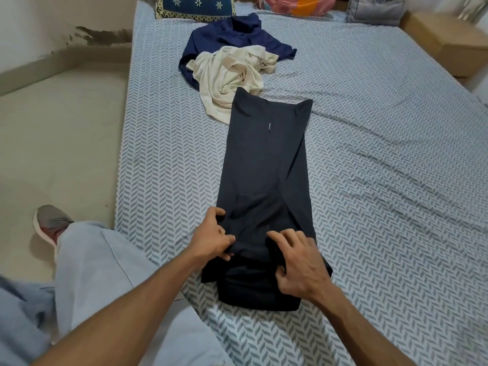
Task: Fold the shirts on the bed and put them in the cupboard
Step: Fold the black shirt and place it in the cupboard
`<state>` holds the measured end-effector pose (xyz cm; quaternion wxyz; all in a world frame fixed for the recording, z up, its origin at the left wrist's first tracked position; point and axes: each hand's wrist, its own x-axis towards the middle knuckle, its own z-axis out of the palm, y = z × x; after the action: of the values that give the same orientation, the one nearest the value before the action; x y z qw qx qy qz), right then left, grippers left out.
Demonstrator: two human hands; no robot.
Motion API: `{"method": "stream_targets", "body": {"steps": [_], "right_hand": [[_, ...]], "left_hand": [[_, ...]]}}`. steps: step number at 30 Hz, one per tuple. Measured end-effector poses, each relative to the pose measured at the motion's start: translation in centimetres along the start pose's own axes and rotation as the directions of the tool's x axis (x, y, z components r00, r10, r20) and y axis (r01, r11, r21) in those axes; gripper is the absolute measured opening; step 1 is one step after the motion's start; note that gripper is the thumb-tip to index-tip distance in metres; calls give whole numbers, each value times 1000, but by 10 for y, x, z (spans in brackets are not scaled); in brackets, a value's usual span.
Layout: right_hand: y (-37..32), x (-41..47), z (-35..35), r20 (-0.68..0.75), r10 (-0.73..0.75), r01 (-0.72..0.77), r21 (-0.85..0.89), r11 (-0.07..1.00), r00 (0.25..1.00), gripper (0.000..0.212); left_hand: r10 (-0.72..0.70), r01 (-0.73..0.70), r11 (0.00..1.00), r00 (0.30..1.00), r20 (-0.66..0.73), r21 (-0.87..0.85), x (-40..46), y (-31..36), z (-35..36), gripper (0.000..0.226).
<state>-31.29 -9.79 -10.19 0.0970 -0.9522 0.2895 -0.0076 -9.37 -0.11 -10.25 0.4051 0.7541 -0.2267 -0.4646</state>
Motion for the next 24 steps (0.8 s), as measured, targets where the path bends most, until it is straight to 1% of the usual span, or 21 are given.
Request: {"method": "stream_targets", "body": {"steps": [2, 4, 6, 8, 10, 11, 13, 14, 15, 16, 17, 18, 19, 20, 21, 22, 23, 24], "right_hand": [[14, -9, -2, -15, 47, -48, -48, 998, 999, 88], [32, -20, 3, -53, 99, -103, -81, 991, 994, 87], [47, -30, 9, -113, 132, -139, -57, 989, 985, 76], [56, -38, 12, -136, 128, -130, 0, 992, 982, 63], [56, -41, 10, -80, 81, -79, 24, 997, 993, 53], [55, -41, 8, -40, 66, -65, 41, 997, 997, 51], [56, -38, 3, 0, 80, -80, 104, 991, 997, 50], [57, -34, 0, -9, 100, -98, 144, 985, 995, 47], [57, -28, -2, -32, 118, -110, 186, 976, 993, 42], [59, -20, -4, -67, 138, -119, 228, 966, 988, 36], [59, -10, -6, -111, 159, -125, 265, 956, 981, 30], [60, 4, -9, -151, 190, -139, 298, 944, 970, 25], [60, 20, -11, -176, 229, -162, 331, 930, 957, 21], [59, 37, -14, -184, 271, -191, 360, 913, 945, 17], [59, 57, -16, -177, 316, -231, 383, 894, 932, 14], [59, 76, -19, -161, 361, -272, 407, 872, 918, 13], [61, 98, -23, -143, 408, -315, 429, 846, 901, 13], [64, 118, -26, -119, 452, -358, 449, 819, 884, 15]], "left_hand": [[12, -12, 1000, 1000, -14, -23, 3, -2, -6, 53], [27, -28, 999, 999, -18, -30, 4, -3, -12, 51], [42, -43, 999, 999, -10, -28, 4, -3, -16, 49], [53, -53, 998, 998, 16, 17, 6, -4, -16, 47], [72, -75, 991, 997, 31, 107, 7, -4, -16, 43], [83, -88, 981, 996, 37, 174, 8, -3, -15, 41], [137, -136, 920, 990, 24, 369, 11, 1, -12, 40], [190, -163, 873, 982, -12, 459, 13, 4, -11, 41], [274, -201, 827, 960, -64, 525, 15, 5, -9, 43], [385, -261, 778, 917, -105, 572, 20, 8, -7, 43], [506, -343, 721, 854, -120, 603, 26, 11, -3, 42], [611, -425, 656, 785, -107, 624, 36, 17, 2, 38], [680, -488, 597, 729, -80, 637, 44, 23, 7, 33], [719, -537, 555, 693, -42, 635, 53, 32, 13, 28], [725, -567, 536, 689, 3, 625, 65, 42, 19, 24], [702, -577, 539, 710, 51, 614, 73, 51, 24, 23], [658, -569, 558, 747, 96, 603, 83, 61, 30, 23], [593, -541, 599, 795, 126, 591, 92, 69, 34, 26]]}}
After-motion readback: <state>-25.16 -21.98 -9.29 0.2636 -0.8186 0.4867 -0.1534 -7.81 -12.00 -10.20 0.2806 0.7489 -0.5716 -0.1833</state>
